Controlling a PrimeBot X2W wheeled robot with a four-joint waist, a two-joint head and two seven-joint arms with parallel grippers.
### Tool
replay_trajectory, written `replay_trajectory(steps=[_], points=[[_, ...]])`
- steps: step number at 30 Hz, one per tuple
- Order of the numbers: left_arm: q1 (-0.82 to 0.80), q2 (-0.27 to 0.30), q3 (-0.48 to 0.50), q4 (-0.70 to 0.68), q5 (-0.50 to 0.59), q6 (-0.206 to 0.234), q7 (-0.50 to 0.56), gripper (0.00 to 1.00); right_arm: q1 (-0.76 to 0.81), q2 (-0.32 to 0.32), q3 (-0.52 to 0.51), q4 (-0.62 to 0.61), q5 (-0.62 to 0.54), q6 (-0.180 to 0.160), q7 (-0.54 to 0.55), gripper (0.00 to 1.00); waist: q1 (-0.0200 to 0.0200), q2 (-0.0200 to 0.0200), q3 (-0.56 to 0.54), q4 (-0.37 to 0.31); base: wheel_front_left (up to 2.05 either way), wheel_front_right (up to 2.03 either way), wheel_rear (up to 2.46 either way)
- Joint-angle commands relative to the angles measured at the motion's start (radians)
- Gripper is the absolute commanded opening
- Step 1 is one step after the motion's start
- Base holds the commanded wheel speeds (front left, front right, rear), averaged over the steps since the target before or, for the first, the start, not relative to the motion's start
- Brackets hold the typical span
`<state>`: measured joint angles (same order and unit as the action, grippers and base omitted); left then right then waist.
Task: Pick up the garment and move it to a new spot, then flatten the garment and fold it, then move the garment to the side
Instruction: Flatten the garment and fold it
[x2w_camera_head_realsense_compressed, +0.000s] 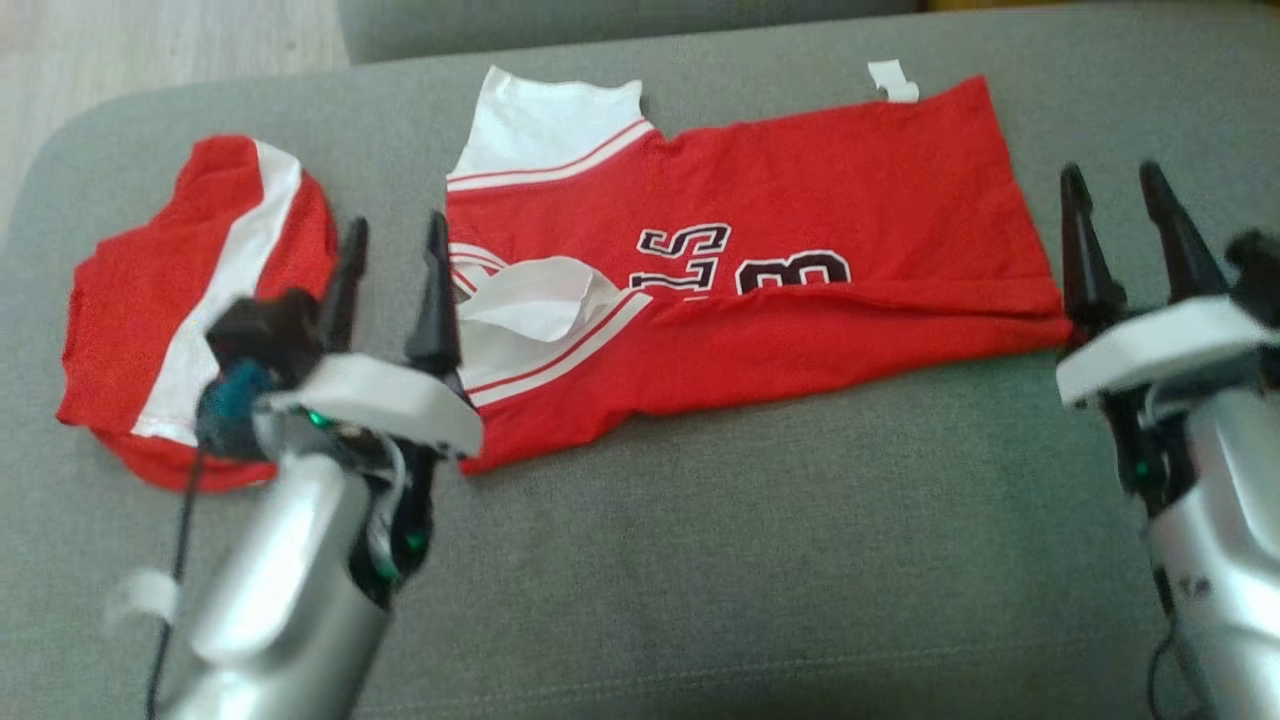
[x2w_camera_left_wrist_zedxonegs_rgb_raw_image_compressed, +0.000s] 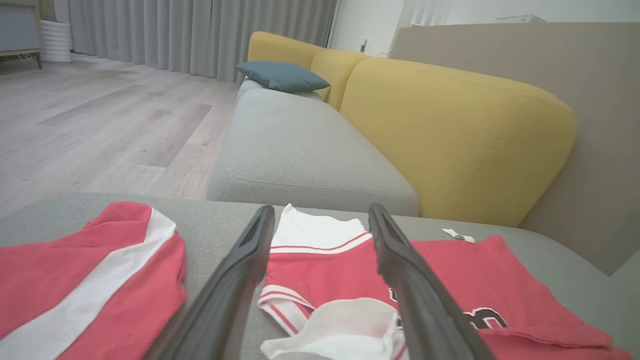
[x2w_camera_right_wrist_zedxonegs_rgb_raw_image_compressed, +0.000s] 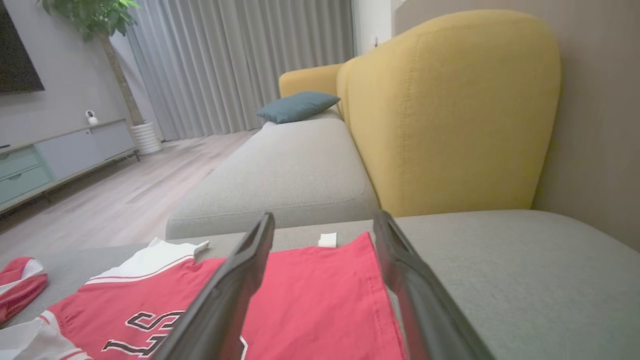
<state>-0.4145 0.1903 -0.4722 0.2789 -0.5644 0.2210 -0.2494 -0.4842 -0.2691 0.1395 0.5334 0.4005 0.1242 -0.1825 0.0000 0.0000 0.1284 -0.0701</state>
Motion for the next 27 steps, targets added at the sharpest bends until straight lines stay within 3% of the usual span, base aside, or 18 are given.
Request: replay_trajectory(steps=[1,9,14,27], points=[[0.000,-0.004,0.051,-0.060,0.029,0.013,-0.012,1.00,0.023,0.003,0.000,-0.055,-0.028,0.007,-0.014,1.00,0.0000,0.0000,-0.018,0.003,0.00,0.00,0.00],[0.155,-0.070,0.041,-0.027,0.097,0.021,-0.012,1.00,0.164,0.075,-0.080,-0.167,-0.134,0.007,-0.001,1.00,0.0000,0.0000,-0.041,-0.003,0.00,0.00,0.00],[0.146,-0.070,0.032,0.061,0.102,0.012,-0.001,1.00,0.191,0.100,-0.118,-0.236,-0.163,0.007,0.039,1.00,0.0000,0.0000,-0.033,-0.011,0.00,0.00,0.00],[0.050,-0.033,-0.017,0.308,0.140,0.043,0.176,1.00,0.188,0.111,-0.134,-0.331,-0.177,0.007,0.089,1.00,0.0000,0.0000,0.012,-0.051,0.00,0.00,0.00]])
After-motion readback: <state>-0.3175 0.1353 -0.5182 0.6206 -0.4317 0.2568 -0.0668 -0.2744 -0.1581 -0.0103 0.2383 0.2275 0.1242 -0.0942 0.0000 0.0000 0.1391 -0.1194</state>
